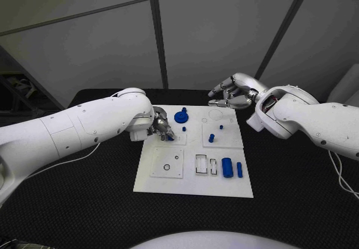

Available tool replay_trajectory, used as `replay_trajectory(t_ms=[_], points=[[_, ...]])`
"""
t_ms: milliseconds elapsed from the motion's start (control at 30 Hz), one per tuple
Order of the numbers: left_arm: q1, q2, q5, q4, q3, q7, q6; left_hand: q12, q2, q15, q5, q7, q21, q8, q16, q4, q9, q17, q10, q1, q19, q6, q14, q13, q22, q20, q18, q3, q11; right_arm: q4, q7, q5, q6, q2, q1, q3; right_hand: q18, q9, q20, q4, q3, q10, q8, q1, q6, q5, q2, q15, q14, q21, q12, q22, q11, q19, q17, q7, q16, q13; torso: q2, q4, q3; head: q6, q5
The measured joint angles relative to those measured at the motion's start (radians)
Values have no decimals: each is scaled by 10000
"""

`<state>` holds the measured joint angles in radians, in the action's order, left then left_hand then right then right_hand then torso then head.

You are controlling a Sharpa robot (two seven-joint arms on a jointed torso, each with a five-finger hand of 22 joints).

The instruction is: Assemble the parts on the task board

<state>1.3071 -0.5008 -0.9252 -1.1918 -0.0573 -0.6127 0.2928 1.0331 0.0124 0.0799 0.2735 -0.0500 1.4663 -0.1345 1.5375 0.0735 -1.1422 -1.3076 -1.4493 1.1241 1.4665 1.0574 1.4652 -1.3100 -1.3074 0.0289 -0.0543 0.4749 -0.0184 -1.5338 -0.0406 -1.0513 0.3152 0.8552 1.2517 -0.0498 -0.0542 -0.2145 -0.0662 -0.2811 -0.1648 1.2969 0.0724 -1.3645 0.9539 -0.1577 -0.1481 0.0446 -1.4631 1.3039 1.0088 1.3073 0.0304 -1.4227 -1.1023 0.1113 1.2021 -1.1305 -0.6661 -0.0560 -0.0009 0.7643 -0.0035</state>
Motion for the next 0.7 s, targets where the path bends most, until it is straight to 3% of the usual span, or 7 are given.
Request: replay_trajectory(t_ms=[133,367,500,700], points=[[92,-20,-4,-2,11,0,186,0,0,-1,11,-1,0,0,0,-27,-50,0,-22,0,0,0,0,0,0,0,0,-26,-21,7,-3,-1,-5,1,0,0,1,0,0,0,0,0,0,0,0,0,0,0,0,0,0,0,0,0,0,0,0,0,0,0,0,-7,-12],[408,38,39,184,168,-17,738,0,1,-2,12,-2,0,0,0,-27,-55,0,-44,1,0,-1,0,0,0,0,1,-26,-15,39,-7,-1,-11,-25,0,0,0,1,0,0,0,0,0,29,0,0,29,0,0,0,0,0,0,0,0,0,0,-1,0,-2,0,-32,-13],[571,194,173,412,196,-68,1201,38,1,-3,11,-19,-39,1,0,-27,-102,0,-44,1,0,-18,0,0,0,0,0,-26,-15,63,-9,-1,-16,-48,0,0,-1,1,0,0,0,0,0,53,0,0,52,0,0,0,0,0,0,0,0,0,0,-1,0,-2,1,-36,2],[678,510,435,860,209,-156,1878,173,1,-17,-202,-20,-39,-58,0,-27,-156,0,-43,1,0,-19,-14,0,0,0,0,-26,-13,95,-13,-2,-22,-79,0,0,-1,1,0,0,0,0,0,52,0,0,52,0,0,0,0,0,0,0,0,0,1,-1,0,-1,3,-42,1]])
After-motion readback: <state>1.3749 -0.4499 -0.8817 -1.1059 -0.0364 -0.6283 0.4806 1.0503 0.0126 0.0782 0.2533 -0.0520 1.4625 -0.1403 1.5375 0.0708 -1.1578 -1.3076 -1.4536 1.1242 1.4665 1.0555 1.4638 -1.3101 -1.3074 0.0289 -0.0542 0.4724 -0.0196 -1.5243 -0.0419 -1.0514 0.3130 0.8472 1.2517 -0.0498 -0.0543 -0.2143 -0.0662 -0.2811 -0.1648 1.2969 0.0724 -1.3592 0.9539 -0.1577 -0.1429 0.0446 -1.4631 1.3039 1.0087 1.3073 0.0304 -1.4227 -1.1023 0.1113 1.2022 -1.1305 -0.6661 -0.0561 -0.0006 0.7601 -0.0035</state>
